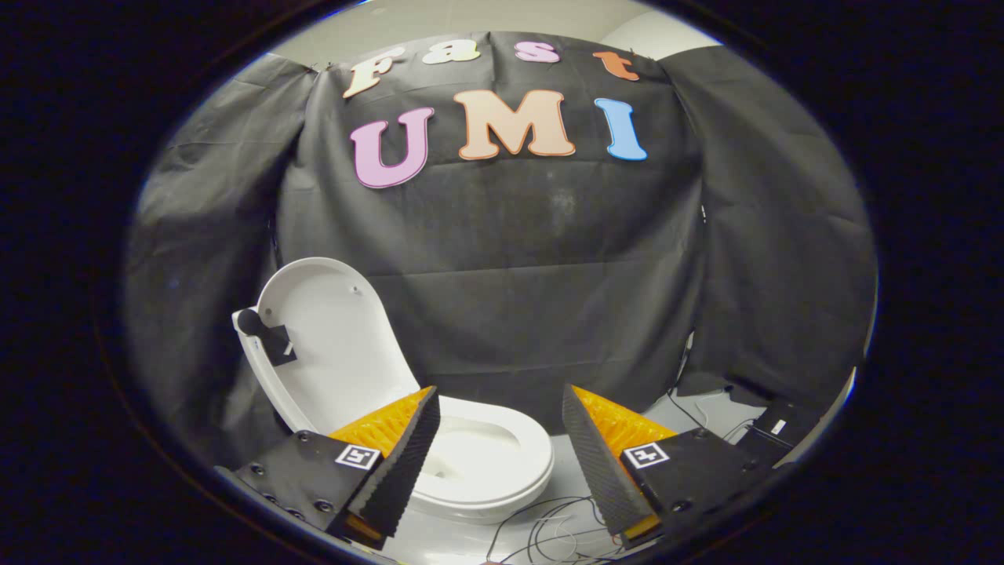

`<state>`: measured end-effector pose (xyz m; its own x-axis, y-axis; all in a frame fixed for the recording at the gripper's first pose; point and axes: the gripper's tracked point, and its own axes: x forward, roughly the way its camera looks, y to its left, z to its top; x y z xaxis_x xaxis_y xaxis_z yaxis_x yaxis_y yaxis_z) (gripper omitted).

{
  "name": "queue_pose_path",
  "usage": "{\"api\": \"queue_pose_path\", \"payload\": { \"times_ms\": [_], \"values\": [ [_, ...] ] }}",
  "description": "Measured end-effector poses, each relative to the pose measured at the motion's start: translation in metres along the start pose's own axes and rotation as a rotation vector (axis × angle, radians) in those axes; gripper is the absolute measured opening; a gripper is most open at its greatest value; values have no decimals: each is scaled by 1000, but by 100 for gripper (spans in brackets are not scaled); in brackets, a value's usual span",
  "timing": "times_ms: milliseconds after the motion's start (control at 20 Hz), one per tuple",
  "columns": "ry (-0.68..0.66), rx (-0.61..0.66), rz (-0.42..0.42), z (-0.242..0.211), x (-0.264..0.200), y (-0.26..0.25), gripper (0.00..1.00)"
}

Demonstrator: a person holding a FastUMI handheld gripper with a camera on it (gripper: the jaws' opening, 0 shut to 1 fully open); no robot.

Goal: Open the toilet lid.

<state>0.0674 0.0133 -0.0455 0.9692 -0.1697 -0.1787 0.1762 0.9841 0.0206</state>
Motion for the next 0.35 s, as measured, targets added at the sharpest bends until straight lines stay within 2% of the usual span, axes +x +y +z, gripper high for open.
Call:
{"api": "queue_pose_path", "payload": {
  "times_ms": [350],
  "values": [
    [3, -17, 2, 2, 1, -7, 97]
  ]
}}
